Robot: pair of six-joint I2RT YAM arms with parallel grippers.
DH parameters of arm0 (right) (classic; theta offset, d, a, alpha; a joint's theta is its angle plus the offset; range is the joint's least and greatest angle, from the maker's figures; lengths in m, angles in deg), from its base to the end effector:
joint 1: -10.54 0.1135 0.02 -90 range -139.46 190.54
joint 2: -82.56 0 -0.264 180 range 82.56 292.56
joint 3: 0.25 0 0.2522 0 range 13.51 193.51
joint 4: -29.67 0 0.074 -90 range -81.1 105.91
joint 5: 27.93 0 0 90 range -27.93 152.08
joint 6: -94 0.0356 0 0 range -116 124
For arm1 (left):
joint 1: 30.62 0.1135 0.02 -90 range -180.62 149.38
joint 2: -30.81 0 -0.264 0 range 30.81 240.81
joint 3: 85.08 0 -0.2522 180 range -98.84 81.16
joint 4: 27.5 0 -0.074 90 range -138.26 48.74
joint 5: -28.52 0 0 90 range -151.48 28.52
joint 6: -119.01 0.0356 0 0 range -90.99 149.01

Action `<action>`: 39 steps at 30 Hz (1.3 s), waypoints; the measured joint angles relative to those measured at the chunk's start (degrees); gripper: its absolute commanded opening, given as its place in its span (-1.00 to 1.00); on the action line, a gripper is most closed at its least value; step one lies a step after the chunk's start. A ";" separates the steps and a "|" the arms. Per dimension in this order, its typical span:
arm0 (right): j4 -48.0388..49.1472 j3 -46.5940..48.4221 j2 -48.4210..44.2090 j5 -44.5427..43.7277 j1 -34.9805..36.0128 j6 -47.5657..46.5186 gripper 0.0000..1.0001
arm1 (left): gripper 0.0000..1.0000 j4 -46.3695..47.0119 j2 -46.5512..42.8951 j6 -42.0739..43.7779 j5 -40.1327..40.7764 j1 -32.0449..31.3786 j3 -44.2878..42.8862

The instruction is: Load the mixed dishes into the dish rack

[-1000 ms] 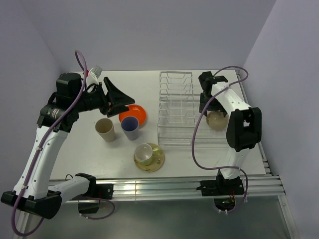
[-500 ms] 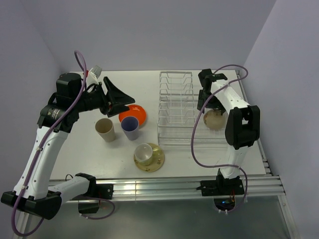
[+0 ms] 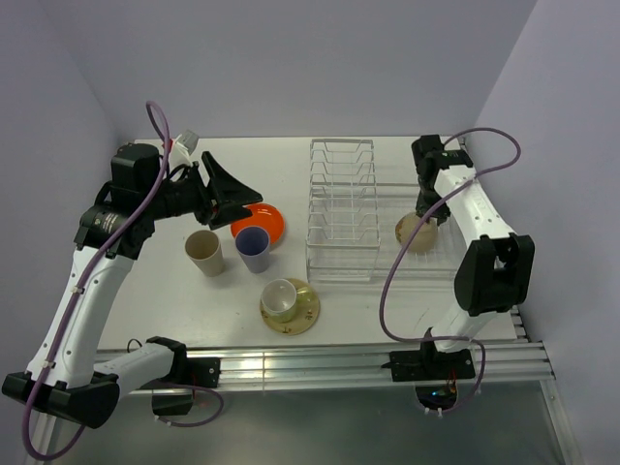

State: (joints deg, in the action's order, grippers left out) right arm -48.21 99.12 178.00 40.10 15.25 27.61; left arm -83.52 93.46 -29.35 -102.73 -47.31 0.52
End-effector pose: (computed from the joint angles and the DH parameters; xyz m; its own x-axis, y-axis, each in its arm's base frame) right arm 0.3262 0.0135 0.2908 -0.8668 0.3013 -0.3973 0.4083 0.8863 -0.2187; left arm 0.1897 -0.0814 0.4393 -0.8805 -0.4042 -0.2475 0.0801 0.3877 -0.9183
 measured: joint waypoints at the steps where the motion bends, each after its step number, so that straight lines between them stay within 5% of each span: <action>1: 0.09 -1.36 -0.83 -0.98 -0.31 0.24 -0.99 | 0.38 0.00 0.00 0.04 0.04 0.00 0.00; 20: 3.63 -4.70 1.42 -5.40 -1.09 0.57 -1.00 | 0.36 -8.44 0.07 3.67 4.13 0.00 -4.24; 39: 7.93 -5.38 5.66 -0.28 -1.99 -0.61 -1.00 | 0.35 -15.96 0.31 6.67 8.20 0.00 -8.48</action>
State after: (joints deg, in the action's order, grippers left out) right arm -40.28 93.74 183.66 39.81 13.26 27.00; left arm -99.48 93.77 -22.69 -94.54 -47.31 -7.96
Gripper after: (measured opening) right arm 0.007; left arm 0.676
